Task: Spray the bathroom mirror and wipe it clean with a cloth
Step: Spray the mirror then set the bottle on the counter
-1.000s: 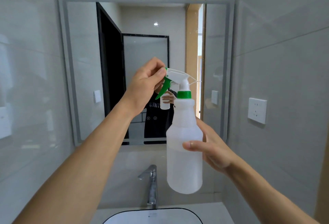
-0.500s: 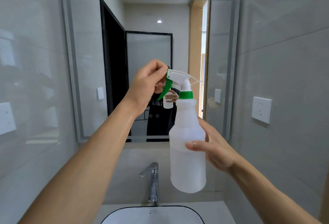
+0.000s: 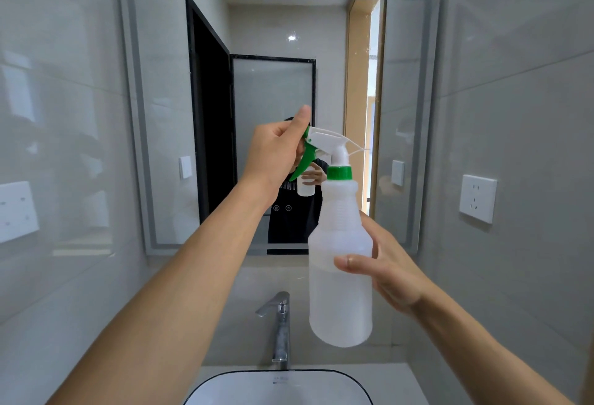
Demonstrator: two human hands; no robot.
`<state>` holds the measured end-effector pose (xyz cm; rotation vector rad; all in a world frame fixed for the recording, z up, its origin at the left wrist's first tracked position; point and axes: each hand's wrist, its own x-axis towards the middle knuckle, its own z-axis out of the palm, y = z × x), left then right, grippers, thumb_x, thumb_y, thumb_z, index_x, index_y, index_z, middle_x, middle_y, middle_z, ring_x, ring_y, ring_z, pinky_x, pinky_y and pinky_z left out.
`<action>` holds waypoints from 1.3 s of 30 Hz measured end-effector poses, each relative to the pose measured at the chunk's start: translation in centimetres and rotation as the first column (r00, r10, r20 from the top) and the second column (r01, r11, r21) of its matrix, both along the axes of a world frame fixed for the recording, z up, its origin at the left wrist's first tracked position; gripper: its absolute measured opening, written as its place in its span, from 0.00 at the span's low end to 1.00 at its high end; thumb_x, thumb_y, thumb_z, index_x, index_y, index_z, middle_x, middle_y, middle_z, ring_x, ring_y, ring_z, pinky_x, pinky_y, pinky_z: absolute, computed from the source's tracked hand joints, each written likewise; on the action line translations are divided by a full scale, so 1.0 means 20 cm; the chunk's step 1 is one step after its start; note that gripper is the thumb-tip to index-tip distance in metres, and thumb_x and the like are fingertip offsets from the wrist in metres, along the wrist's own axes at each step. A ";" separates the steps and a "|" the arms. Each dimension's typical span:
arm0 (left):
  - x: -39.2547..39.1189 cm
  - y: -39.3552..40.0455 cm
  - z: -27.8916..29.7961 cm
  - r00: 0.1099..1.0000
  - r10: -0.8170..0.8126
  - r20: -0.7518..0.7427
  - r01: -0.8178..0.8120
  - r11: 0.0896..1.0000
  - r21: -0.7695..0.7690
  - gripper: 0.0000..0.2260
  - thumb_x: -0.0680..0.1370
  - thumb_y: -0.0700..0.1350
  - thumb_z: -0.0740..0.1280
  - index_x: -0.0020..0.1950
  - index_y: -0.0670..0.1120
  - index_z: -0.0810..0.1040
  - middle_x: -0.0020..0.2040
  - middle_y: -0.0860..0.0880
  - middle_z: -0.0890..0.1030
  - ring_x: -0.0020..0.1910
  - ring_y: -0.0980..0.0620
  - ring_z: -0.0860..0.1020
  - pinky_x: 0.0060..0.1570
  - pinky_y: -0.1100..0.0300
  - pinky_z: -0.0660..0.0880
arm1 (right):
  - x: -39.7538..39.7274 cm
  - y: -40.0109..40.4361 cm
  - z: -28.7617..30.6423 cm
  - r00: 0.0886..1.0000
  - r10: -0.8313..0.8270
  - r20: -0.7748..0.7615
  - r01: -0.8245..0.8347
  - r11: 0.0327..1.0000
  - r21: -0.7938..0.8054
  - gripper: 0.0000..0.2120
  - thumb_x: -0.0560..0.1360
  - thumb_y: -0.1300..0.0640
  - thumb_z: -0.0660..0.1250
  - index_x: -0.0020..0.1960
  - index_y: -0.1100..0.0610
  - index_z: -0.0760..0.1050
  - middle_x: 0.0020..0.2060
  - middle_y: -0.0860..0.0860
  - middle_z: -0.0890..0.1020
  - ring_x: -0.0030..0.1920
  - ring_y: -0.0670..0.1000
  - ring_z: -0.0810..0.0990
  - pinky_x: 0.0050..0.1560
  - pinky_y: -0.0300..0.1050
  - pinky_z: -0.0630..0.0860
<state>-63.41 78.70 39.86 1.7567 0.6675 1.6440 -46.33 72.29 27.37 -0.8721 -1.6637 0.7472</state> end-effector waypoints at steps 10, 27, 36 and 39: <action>-0.01 -0.12 -0.31 0.979 -0.037 -0.202 0.030 0.999 -0.036 0.24 0.74 0.64 0.70 0.66 0.57 0.74 0.59 0.59 0.81 0.59 0.59 0.79 0.57 0.54 0.77 | -0.07 0.00 0.00 0.945 -0.327 -0.007 0.326 0.942 0.079 0.27 0.64 0.47 0.78 0.61 0.45 0.75 0.50 0.47 0.84 0.51 0.49 0.84 0.54 0.60 0.82; 0.08 0.10 -0.18 0.988 -0.086 -0.126 0.071 0.991 -0.113 0.41 0.60 0.55 0.79 0.69 0.56 0.67 0.56 0.50 0.83 0.54 0.50 0.83 0.59 0.45 0.79 | -0.33 0.16 0.16 0.773 -0.635 -0.005 0.606 0.735 0.305 0.35 0.63 0.41 0.78 0.60 0.45 0.60 0.52 0.48 0.79 0.50 0.50 0.80 0.46 0.50 0.80; -0.01 0.14 0.09 0.983 -0.159 -0.091 0.153 0.986 -0.063 0.33 0.66 0.47 0.79 0.67 0.46 0.70 0.58 0.37 0.81 0.53 0.40 0.84 0.56 0.40 0.80 | -0.35 0.26 0.40 0.891 -0.450 -0.065 0.450 0.852 0.269 0.40 0.66 0.46 0.80 0.71 0.49 0.61 0.57 0.46 0.79 0.53 0.42 0.79 0.44 0.30 0.76; -0.06 0.14 0.16 0.985 -0.146 -0.087 0.143 0.989 -0.042 0.23 0.72 0.42 0.77 0.64 0.43 0.72 0.53 0.39 0.82 0.47 0.45 0.84 0.53 0.44 0.82 | -0.36 0.29 0.42 0.928 -0.363 -0.087 0.372 0.887 0.272 0.37 0.67 0.48 0.80 0.69 0.46 0.62 0.56 0.43 0.78 0.54 0.40 0.79 0.49 0.30 0.78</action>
